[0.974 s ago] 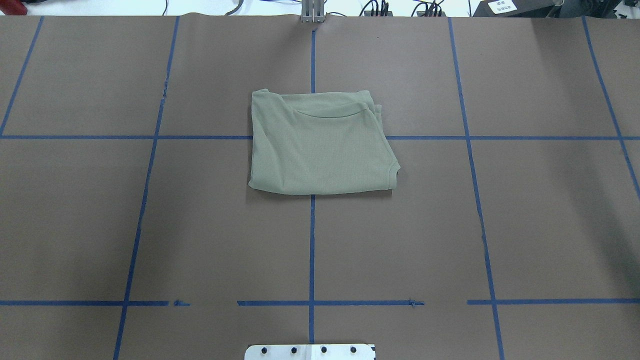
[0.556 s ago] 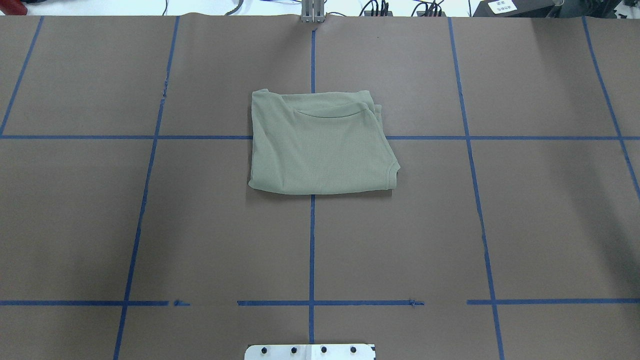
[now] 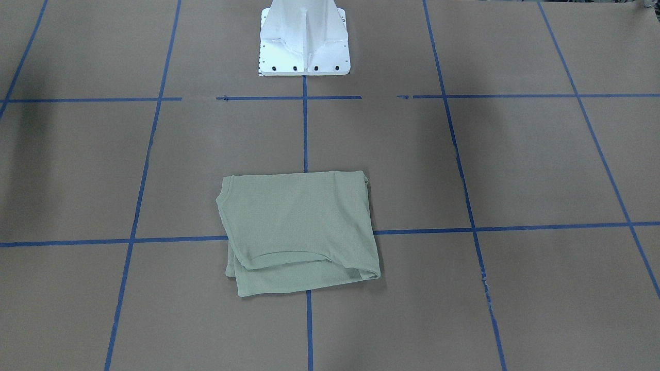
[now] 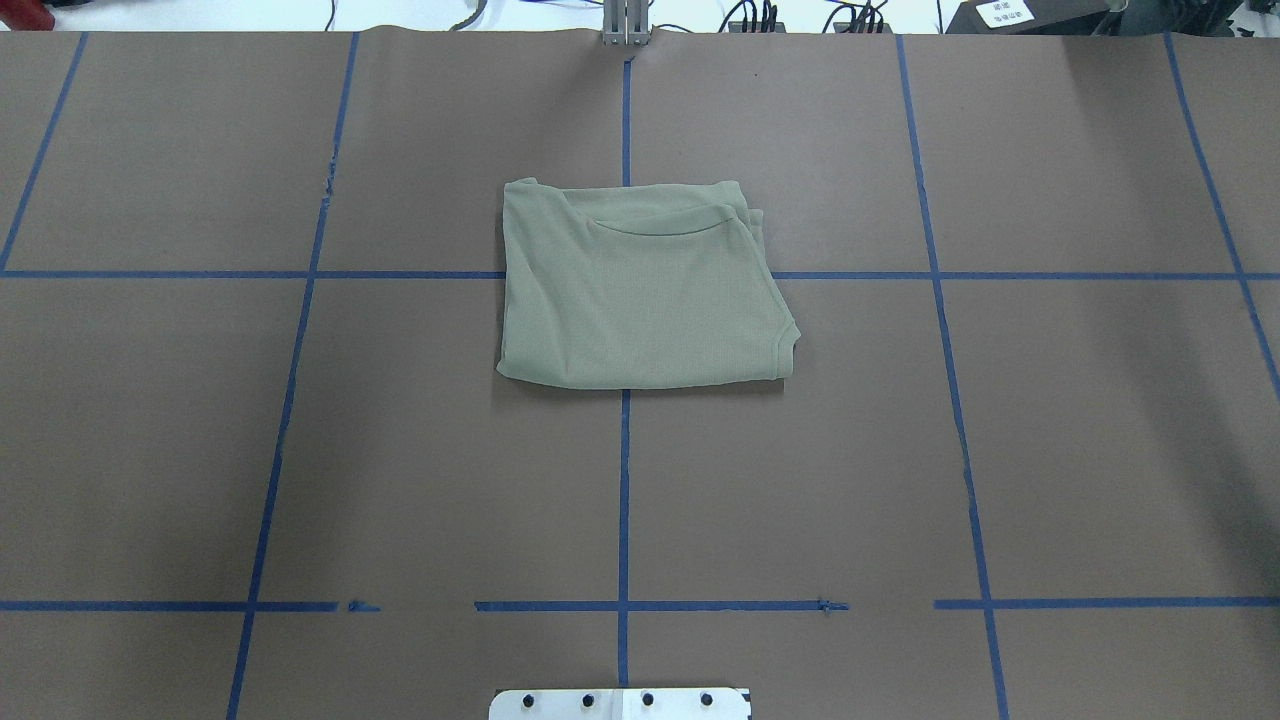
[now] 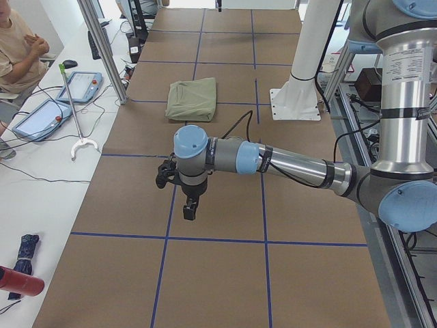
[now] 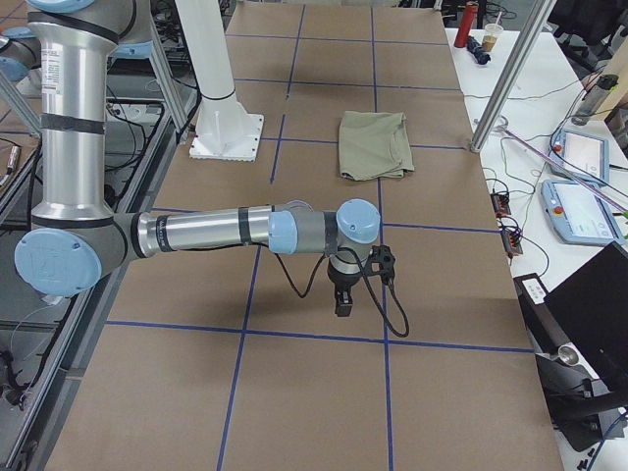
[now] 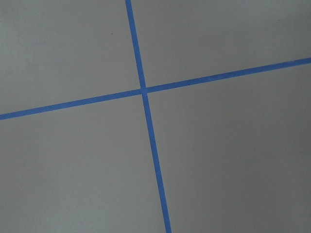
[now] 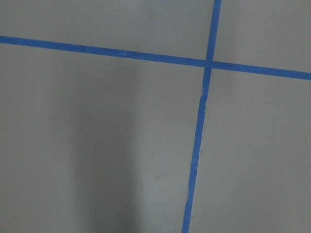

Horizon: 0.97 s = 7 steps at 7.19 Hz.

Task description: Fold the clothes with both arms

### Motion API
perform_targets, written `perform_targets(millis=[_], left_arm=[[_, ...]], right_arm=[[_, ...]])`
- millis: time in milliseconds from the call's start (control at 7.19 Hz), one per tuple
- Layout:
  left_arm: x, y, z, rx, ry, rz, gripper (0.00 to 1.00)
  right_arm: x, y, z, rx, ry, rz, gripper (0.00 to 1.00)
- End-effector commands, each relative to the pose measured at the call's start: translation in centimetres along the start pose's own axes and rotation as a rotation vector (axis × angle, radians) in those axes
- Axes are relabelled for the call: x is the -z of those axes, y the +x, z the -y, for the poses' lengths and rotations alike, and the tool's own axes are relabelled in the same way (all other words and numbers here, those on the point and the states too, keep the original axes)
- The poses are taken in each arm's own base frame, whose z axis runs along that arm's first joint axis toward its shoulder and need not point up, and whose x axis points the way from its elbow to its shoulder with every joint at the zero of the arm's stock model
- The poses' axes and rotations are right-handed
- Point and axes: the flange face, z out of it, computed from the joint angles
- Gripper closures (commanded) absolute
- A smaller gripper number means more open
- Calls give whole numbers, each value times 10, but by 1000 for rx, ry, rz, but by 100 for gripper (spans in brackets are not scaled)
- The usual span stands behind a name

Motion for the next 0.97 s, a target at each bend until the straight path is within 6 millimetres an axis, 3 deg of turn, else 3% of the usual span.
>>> perform_targets(millis=[0, 835], left_arm=[[2, 2, 2, -6, 5, 1, 0], [-2, -2, 2, -7, -4, -1, 0]], right_arm=[[-1, 1, 0, -2, -1, 0, 0], [-2, 1, 0, -16, -2, 12, 0]])
